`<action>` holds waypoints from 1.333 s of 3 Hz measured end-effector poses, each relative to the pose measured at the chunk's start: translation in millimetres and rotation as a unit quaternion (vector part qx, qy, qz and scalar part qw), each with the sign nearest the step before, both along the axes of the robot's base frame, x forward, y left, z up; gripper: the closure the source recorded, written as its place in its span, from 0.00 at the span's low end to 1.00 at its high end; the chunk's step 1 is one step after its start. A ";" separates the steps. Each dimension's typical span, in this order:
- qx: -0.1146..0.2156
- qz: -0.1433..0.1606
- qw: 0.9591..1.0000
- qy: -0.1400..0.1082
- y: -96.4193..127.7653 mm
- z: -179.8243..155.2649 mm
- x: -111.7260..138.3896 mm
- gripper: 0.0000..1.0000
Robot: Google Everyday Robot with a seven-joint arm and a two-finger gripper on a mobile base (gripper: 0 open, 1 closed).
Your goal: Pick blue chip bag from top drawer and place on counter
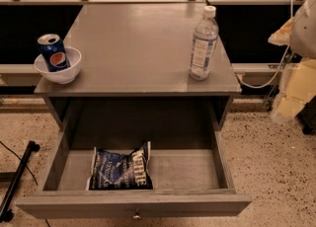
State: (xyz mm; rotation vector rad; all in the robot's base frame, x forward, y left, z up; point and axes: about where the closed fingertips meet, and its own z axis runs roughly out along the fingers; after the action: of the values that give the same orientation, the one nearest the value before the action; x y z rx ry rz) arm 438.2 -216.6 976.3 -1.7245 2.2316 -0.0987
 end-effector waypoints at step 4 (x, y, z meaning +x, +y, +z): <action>-0.003 0.165 0.986 -0.010 211.8 -55.9 38.1 0.00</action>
Offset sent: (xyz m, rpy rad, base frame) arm 0.0255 0.0864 -0.0347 -0.0478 0.0145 0.1626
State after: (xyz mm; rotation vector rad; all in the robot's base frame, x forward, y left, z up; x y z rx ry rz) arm 476.3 -4.8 920.4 -2.0588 1.9009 -0.0456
